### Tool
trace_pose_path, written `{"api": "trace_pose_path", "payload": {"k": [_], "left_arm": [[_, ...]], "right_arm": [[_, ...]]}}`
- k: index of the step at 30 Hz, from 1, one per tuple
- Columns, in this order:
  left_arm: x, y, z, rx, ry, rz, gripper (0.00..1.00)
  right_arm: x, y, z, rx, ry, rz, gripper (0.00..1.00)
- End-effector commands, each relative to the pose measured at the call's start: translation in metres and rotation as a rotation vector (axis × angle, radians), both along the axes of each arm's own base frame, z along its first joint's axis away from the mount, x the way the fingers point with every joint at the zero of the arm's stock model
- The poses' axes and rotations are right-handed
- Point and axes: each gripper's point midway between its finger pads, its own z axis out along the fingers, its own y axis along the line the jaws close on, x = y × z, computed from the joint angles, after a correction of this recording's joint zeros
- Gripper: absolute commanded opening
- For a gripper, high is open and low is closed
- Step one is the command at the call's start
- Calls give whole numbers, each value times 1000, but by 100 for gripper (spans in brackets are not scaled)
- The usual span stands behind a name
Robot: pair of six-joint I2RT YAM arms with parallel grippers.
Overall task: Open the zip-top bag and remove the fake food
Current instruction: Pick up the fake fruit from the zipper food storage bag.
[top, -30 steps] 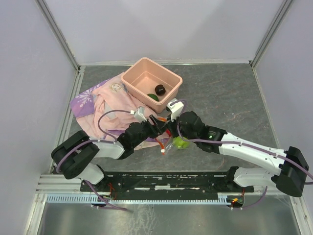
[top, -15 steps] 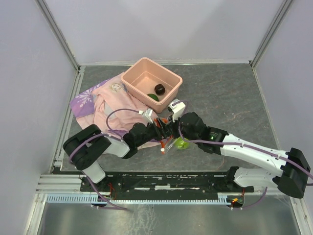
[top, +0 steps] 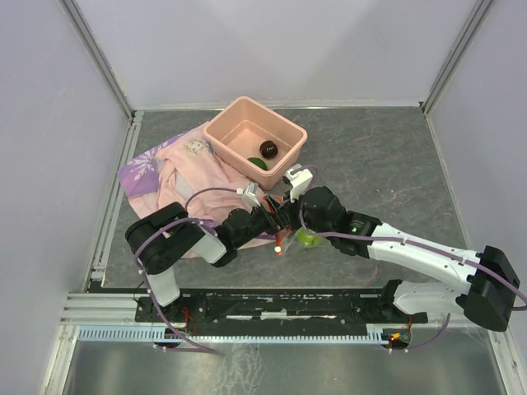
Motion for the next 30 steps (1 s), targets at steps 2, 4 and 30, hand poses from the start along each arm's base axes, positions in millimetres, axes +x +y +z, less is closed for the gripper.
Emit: {"api": "trace_pose_path", "payload": {"k": [2,4,30], "left_arm": [[10,-18,33,-166,23,53,87],[11,-18,31,-188,40,71,84],[21,-10,11,-152,63,126,83]], "right_arm": [[-9,26,19,108,-1,73,2],[-9,28,16,100,4,80,2],[79,-153,-11,54,121,-481,14]]}}
